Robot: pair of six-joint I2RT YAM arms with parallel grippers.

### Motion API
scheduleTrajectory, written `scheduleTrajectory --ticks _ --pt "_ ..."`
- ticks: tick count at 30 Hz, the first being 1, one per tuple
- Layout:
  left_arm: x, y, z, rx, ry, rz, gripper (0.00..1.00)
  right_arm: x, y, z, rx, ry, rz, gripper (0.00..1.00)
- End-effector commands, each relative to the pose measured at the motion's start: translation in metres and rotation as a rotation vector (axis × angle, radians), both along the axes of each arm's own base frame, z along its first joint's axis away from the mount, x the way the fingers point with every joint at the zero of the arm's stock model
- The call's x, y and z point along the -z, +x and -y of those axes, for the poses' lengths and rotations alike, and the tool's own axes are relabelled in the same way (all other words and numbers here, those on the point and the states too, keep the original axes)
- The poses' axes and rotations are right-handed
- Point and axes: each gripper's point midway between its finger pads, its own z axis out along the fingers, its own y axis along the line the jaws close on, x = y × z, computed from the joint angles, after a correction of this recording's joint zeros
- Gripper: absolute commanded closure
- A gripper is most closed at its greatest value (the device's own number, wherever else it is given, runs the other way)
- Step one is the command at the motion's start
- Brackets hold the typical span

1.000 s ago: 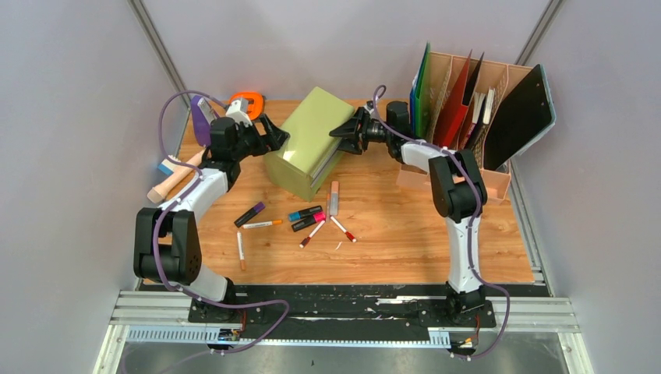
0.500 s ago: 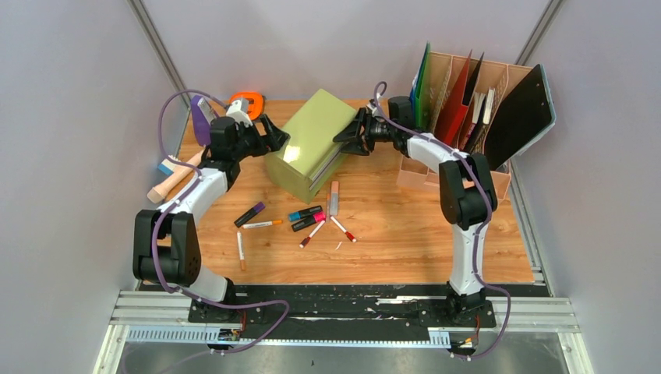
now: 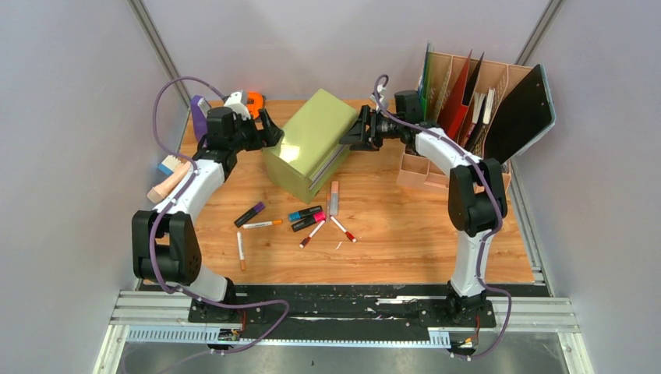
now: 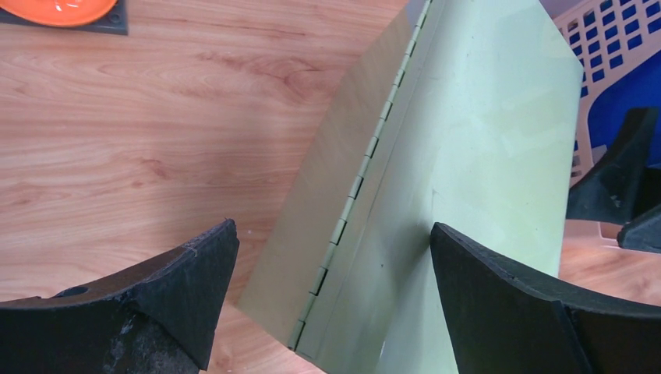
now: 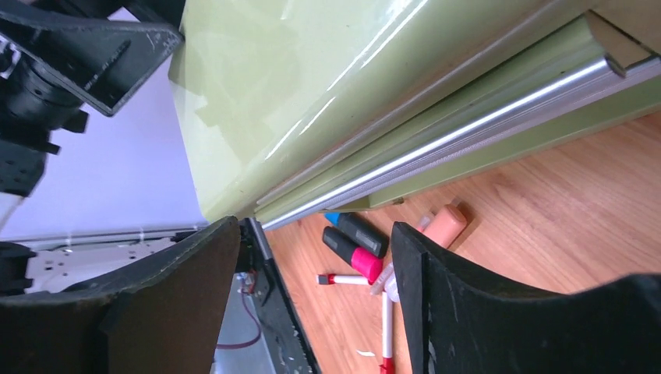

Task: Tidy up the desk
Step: Open the drawer in the storage box.

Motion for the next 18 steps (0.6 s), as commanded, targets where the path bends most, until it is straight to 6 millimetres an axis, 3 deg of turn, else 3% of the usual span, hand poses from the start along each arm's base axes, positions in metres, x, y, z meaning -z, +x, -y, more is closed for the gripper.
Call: scheduleTrajectory --ticks 1,7,18 --pt "-0.012 0.008 -0.013 -0.012 0.079 0.030 0.00 -0.033 -0.001 0.003 -0.041 -0.076 0.227 0.29" --pt "-0.017 0.007 -0.011 0.003 0.079 0.040 0.00 -0.022 0.008 0.003 -0.016 -0.149 0.265 0.29" --pt "-0.020 0.003 -0.007 0.022 0.071 0.046 0.00 0.003 0.018 -0.002 -0.001 -0.126 0.150 0.31"
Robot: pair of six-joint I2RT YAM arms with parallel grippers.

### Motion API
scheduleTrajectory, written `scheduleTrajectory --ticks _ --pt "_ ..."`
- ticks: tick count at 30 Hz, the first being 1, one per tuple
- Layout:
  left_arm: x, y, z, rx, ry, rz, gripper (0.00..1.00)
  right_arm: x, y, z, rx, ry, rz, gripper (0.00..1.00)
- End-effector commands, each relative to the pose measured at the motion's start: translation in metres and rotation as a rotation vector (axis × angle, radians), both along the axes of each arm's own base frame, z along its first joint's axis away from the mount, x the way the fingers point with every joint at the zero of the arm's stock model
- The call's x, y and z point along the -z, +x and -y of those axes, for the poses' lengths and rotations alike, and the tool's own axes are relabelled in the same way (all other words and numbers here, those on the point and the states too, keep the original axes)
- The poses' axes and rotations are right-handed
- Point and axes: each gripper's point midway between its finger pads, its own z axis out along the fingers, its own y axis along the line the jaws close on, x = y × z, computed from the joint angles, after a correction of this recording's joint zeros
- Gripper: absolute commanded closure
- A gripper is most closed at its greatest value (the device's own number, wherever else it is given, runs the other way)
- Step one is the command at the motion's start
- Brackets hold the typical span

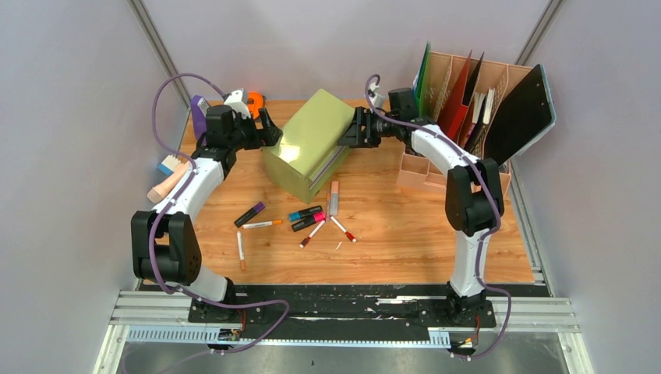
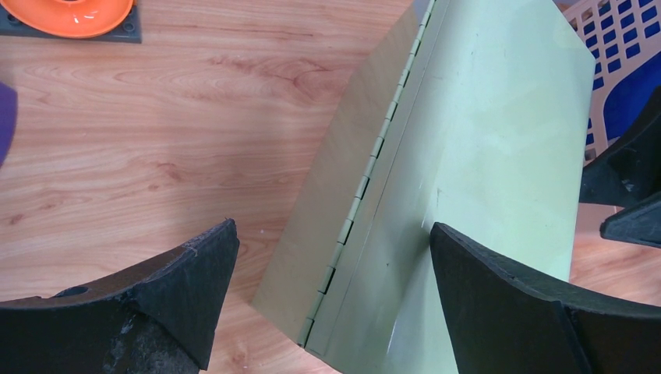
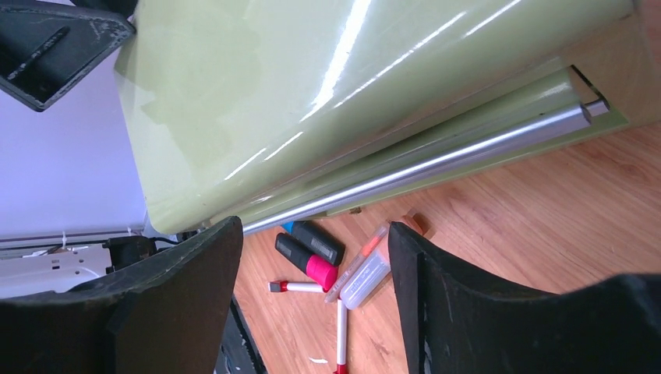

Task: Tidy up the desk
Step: Open the drawer in the storage box.

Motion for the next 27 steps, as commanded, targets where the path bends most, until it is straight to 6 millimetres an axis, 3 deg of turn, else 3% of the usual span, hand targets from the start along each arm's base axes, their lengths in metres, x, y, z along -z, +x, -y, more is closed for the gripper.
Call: scheduleTrajectory --ticks 1,15,27 --pt "-0.017 0.002 -0.002 0.012 0.016 0.042 0.00 -0.002 0.010 -0.002 0.014 0.012 -0.002 0.31" --pt "-0.013 0.000 -0.002 0.012 0.011 0.038 0.00 0.018 0.016 0.001 -0.002 0.087 -0.081 0.35" --pt "-0.009 0.000 -0.002 0.012 0.010 0.029 0.00 0.014 0.016 0.000 -0.064 0.211 -0.060 0.43"
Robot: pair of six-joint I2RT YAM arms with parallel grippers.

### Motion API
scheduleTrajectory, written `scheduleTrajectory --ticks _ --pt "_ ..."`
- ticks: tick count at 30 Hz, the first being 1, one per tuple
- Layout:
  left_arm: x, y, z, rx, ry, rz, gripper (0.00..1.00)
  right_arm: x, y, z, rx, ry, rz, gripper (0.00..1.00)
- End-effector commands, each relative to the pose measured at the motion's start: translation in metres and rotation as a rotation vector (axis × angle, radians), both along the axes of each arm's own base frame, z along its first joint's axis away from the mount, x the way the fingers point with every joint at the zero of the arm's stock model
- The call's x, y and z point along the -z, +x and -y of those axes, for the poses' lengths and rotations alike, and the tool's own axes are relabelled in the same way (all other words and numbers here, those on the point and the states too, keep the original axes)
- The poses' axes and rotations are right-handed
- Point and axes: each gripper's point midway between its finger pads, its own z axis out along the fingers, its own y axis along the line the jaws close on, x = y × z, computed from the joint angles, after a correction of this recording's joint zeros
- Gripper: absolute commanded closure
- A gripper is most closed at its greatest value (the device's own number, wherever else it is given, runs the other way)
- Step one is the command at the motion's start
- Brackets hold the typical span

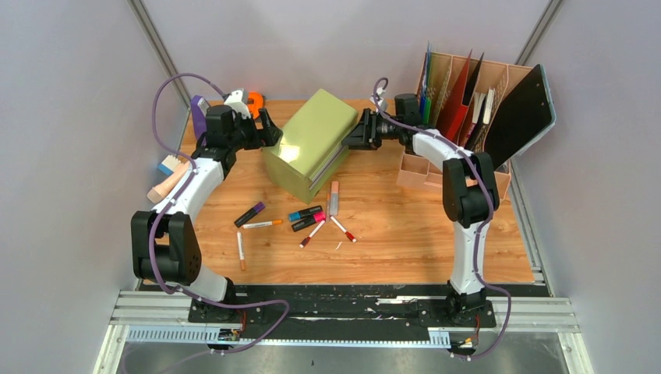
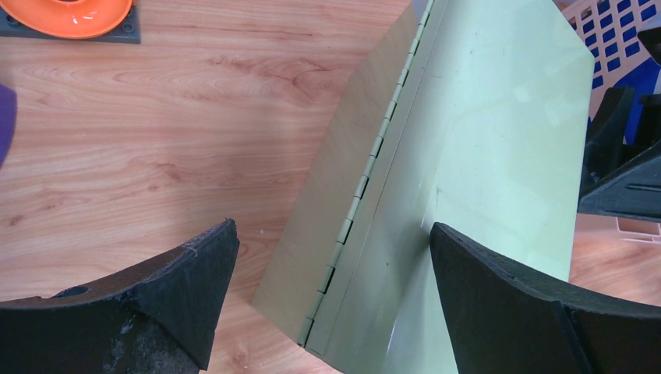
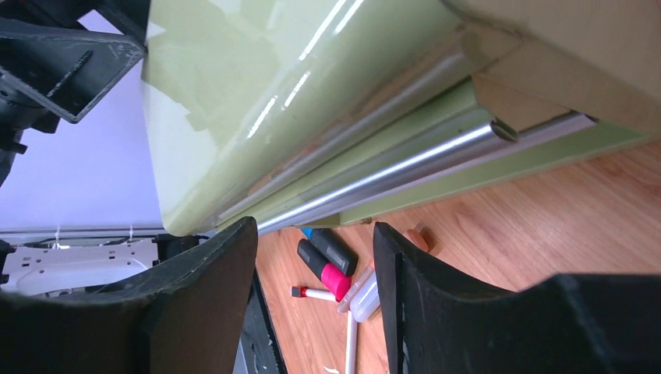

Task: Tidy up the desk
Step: Open the drawer in the storage box.

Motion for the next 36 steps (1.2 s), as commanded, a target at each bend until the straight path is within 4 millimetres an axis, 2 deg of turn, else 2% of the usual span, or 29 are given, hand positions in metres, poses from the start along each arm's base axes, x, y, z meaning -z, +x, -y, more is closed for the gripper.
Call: scheduleTrajectory --ticks 1,20,36 --pt "-0.009 0.000 -0.002 0.006 0.010 0.029 0.00 -0.009 0.005 -0.004 -0.041 0.075 0.053 0.44" --pt "-0.005 -0.002 -0.002 0.009 0.005 0.020 0.00 0.002 0.010 -0.009 -0.056 0.116 0.032 0.42" --pt "-0.001 -0.004 -0.002 0.008 0.007 0.013 0.00 0.006 0.012 -0.012 -0.067 0.165 0.020 0.46"
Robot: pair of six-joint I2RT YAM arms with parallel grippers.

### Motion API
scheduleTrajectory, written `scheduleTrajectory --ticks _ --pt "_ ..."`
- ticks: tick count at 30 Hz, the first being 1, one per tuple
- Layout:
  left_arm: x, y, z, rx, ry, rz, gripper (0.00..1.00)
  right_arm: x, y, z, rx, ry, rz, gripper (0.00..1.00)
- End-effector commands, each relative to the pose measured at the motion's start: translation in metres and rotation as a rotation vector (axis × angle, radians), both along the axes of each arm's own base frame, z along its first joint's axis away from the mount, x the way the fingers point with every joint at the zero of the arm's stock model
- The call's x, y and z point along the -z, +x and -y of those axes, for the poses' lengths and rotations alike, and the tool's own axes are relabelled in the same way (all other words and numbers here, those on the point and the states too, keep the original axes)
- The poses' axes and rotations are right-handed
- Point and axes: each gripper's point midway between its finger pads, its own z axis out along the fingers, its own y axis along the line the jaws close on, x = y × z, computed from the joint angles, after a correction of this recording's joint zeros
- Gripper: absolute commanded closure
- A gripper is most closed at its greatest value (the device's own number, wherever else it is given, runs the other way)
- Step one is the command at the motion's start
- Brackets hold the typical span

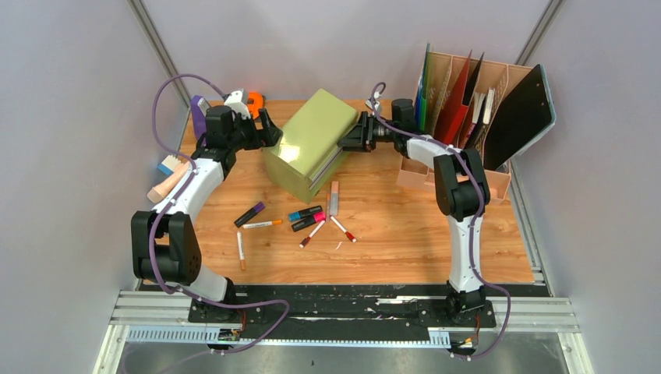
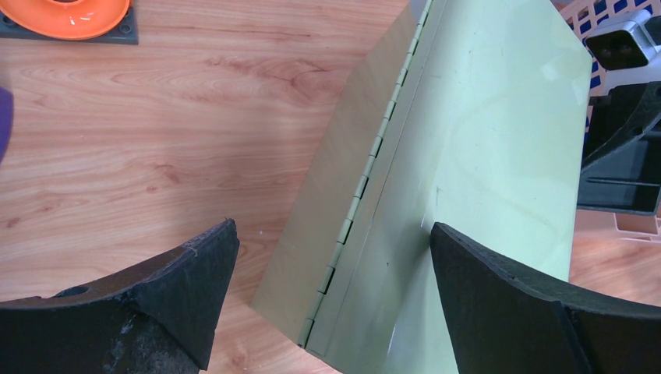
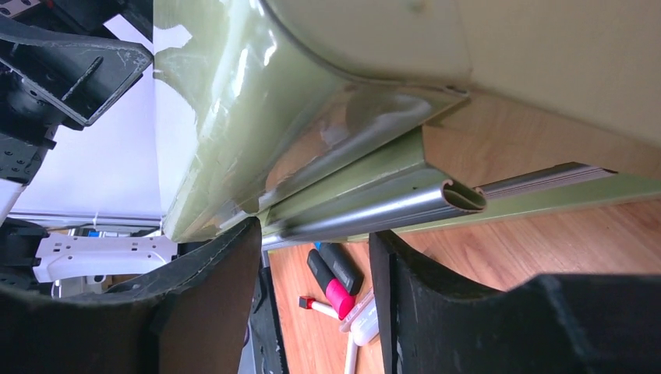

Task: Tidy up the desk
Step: Open the drawer in the storage box.

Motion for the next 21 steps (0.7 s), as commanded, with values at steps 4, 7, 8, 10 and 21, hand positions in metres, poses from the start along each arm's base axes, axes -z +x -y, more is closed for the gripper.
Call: scheduleTrajectory --ticks 4,7,8,10,21 --pt "-0.0002 -0.0043 -0.0014 0.007 0.008 0.007 0.00 -0.0074 -0.0006 -0.0002 -0.020 0.063 0.032 0.48" --pt "0.0001 -0.0045 -0.0016 0.006 0.009 0.009 0.00 -0.0076 -0.0010 -0.0008 -0.016 0.076 0.022 0.49" --pt "0.0002 -0.0042 -0.0017 0.006 0.009 0.009 0.00 -0.0077 -0.0007 -0.0004 -0.014 0.081 0.017 0.50" --pt "0.0006 -0.0044 -0.0013 0.007 0.007 0.007 0.00 -0.0085 -0.0009 -0.0009 -0.016 0.093 0.014 0.50" --pt "0.0006 -0.0051 -0.0017 0.005 0.008 0.007 0.00 -0.0063 0.0012 -0.0017 -0.015 0.108 0.004 0.61"
